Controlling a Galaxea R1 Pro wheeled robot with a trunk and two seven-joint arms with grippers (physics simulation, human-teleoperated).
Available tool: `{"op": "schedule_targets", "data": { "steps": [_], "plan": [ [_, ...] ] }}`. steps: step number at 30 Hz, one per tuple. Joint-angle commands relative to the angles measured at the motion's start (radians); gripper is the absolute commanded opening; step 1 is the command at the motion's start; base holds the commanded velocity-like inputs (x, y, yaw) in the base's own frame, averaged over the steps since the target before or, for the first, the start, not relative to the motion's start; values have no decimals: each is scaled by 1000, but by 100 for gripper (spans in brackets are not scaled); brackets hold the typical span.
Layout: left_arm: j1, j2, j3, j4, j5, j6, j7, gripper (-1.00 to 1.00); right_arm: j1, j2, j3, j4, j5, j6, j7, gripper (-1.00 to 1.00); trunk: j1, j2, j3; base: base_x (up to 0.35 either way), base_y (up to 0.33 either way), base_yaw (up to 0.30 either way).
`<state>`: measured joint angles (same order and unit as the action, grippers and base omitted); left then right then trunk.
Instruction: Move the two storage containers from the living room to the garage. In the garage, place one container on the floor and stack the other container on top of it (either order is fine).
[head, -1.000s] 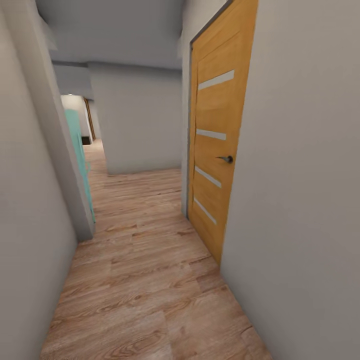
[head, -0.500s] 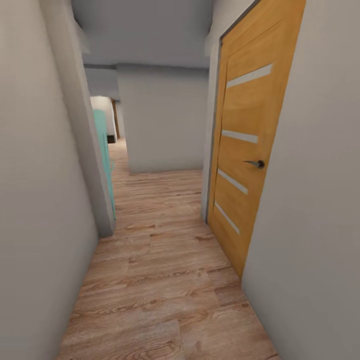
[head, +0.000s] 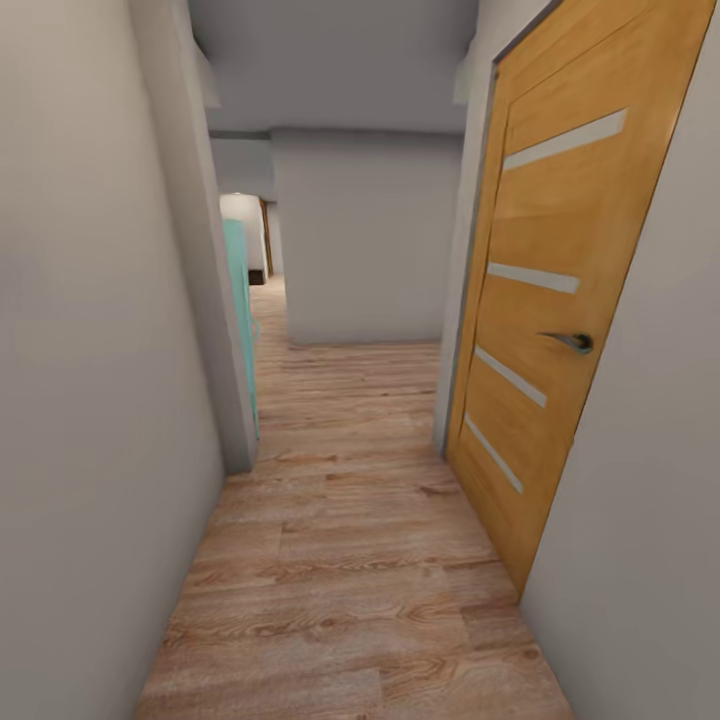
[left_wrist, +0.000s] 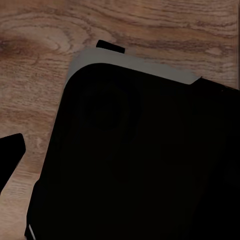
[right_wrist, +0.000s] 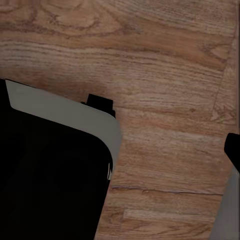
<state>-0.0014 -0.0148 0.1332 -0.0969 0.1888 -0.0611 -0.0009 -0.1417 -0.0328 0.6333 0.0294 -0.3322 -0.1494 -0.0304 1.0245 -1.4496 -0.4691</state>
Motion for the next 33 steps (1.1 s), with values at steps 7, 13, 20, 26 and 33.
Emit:
{"op": "schedule_targets", "data": {
  "steps": [7,13,20,26,33],
  "plan": [
    [0,0,7,0,1,-1,1,100,-1,1,7,3,-7,-5,1,100,1,0,-1,317,0,6],
    [0,0,6,0,1,0,1,100,-1,3,6,3,-7,-5,1,100,1,0,-1,321,0,0],
    [0,0,6,2,1,0,1,100,-1,2,6,3,-7,-7,1,100,1,0,-1,321,-55,92],
    [0,0,6,1,1,0,1,100,-1,1,6,3,-7,-7,1,100,1,0,-1,308,-170,199],
    [0,0,6,2,1,0,1,100,-1,0,6,3,-8,-8,1,100,1,0,-1,302,-191,20]
  ]
}}
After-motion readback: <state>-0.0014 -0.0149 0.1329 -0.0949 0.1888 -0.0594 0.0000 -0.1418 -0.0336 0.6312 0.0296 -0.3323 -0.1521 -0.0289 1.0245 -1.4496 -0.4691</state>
